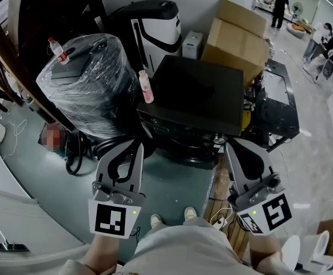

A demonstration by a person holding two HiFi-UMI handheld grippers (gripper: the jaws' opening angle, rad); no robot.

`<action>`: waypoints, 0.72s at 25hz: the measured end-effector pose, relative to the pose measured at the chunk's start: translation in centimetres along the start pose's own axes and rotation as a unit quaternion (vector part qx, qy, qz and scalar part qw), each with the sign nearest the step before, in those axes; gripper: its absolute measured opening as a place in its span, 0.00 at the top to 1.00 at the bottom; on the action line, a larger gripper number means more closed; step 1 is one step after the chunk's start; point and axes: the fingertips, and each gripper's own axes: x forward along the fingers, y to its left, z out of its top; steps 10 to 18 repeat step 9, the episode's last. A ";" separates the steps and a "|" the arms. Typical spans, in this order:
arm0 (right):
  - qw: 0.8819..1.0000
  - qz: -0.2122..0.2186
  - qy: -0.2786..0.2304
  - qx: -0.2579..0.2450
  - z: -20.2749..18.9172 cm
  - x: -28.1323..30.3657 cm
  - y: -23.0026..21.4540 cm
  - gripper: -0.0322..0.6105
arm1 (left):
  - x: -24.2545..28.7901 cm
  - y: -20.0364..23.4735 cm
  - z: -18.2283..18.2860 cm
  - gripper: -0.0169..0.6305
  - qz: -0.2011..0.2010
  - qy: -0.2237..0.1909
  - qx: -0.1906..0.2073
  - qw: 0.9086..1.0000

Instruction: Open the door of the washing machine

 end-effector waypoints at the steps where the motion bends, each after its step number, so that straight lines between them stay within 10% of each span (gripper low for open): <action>1: 1.000 0.001 0.000 0.000 -0.1 0.2 0.0 0.91 | 0.1 0.1 -0.1 0.94 0.001 0.001 0.000 1.000; 18: 1.000 0.009 0.006 0.001 -0.6 1.5 0.0 0.91 | 0.5 1.1 -0.7 0.94 0.006 0.006 0.000 1.000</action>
